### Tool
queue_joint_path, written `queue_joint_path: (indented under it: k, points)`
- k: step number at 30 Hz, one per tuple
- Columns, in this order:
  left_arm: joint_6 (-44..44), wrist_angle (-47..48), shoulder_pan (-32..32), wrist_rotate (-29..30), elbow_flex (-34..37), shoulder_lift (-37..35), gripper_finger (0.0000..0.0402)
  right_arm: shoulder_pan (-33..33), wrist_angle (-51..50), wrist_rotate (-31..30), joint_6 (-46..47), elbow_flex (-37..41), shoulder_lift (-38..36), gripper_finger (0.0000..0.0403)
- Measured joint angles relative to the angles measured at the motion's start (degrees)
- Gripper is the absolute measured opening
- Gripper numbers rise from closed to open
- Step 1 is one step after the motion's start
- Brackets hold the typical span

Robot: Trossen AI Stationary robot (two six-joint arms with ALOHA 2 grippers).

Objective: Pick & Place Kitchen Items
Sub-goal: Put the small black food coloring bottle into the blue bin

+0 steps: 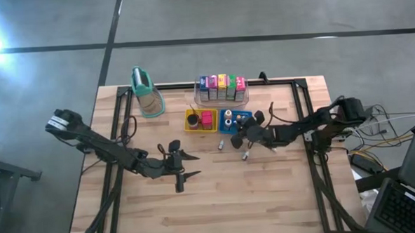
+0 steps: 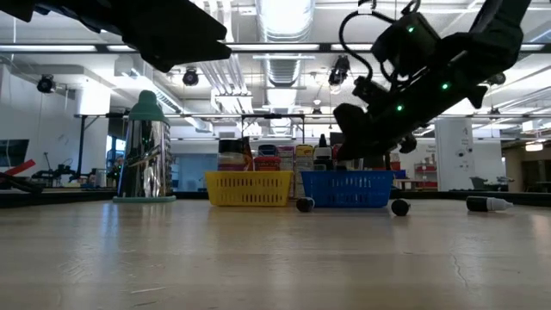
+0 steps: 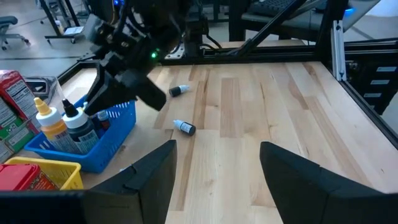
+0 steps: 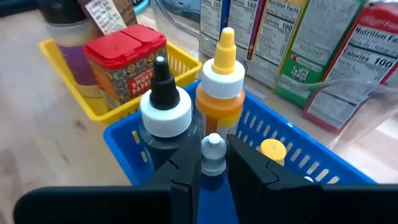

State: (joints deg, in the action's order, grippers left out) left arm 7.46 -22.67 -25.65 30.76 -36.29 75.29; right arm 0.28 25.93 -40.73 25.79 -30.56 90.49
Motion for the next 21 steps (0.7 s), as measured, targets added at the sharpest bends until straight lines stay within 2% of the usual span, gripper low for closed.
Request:
queue_joint_path:
  k: [9, 21]
  points:
    - [0.00, 0.17, 0.00, -0.02, 0.00, 0.00, 0.0236, -1.45, 0.11, 0.09, 3.82, -0.92, 4.81, 0.0058]
    - [0.04, 0.17, 0.01, -0.02, 0.00, 0.00, 0.0236, -2.06, 0.02, 1.43, 4.27, -0.94, 5.16, 0.0059]
